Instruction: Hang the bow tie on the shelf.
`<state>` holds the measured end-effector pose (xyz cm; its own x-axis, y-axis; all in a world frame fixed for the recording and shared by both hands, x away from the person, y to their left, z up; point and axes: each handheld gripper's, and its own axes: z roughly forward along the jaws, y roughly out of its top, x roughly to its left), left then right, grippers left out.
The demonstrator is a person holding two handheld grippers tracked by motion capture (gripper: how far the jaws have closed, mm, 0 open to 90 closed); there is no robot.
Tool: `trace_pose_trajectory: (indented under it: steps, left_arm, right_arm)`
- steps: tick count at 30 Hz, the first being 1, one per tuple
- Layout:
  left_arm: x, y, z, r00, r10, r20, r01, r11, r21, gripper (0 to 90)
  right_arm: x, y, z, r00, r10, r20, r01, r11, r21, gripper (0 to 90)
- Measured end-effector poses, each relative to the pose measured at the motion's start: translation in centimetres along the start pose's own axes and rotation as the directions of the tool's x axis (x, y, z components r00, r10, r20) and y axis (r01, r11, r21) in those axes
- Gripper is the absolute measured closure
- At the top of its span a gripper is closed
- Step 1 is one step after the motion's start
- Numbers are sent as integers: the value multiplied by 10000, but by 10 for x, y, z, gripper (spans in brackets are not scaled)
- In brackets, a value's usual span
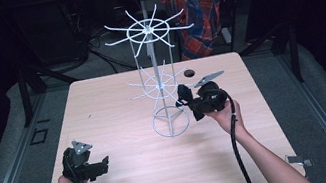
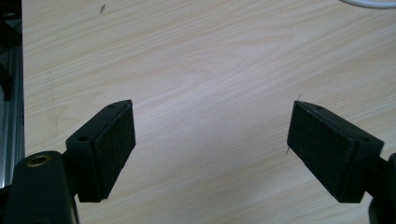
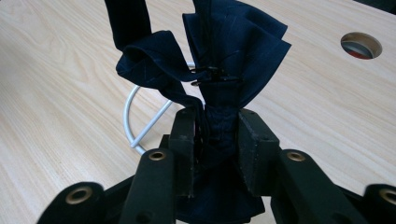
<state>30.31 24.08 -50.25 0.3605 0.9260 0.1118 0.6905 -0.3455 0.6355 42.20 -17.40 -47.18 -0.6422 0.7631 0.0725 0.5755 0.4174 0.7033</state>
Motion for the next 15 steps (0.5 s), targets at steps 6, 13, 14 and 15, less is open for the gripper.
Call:
trace_pose_trajectory:
  steps: [6,13,14,15]
  left_arm:
    - [-1,0,0,10000,25,19,-25,10000,4,155]
    - [-1,0,0,10000,21,33,-21,10000,19,156]
    - [-1,0,0,10000,38,33,-38,10000,33,156]
    - [-1,1,0,10000,41,30,-41,10000,33,156]
  right_arm:
    - [1,0,0,9999,-92,-143,92,10000,-22,602]
    - [0,0,-2,9997,-154,-184,157,9998,143,562]
    - [1,0,-3,9998,-139,-154,142,9998,158,561]
    - [1,0,-4,9998,-130,-139,132,9998,148,557]
